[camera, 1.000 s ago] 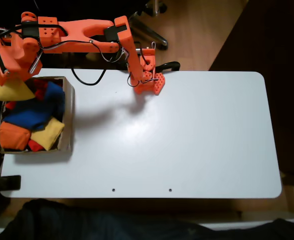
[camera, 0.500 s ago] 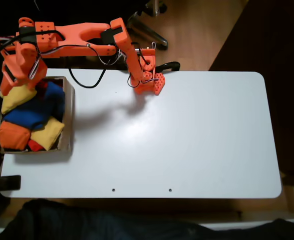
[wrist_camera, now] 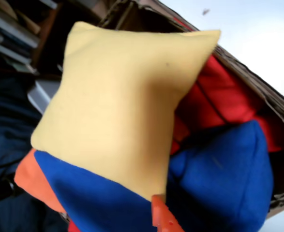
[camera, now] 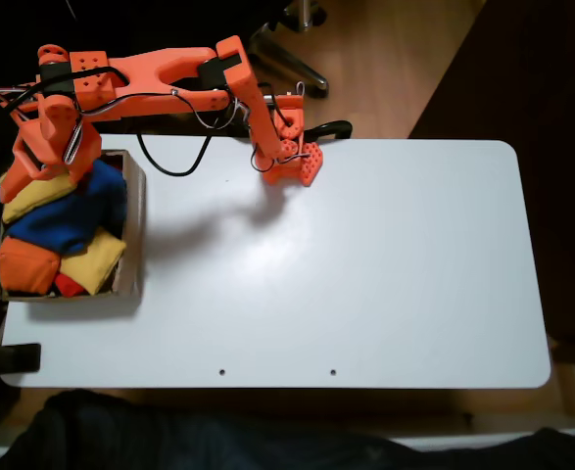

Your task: Grasp a bag and put it in the box.

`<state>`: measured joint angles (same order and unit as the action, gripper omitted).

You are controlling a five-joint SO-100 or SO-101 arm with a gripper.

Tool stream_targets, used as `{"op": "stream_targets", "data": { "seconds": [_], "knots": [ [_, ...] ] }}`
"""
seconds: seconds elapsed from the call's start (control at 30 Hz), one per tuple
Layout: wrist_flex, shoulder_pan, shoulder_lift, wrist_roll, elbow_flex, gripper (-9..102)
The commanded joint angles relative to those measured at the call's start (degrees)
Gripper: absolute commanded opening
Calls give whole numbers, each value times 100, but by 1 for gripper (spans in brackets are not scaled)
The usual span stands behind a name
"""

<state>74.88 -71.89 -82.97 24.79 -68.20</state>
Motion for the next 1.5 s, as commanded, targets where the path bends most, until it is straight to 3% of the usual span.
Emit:
{"op": "stream_targets", "data": {
  "seconds": [0.0, 0.1, 0.6, 1.03, 1.47],
  "knots": [
    [9, 97, -448, 44, -97, 71],
    [-26, 176, -668, 97, -308, 82],
    [9, 879, -2505, -554, -1204, 82],
    [290, 2030, -4228, -1055, -1837, 82],
    [9, 3340, -5238, -1441, -2470, 82]
  ]
}}
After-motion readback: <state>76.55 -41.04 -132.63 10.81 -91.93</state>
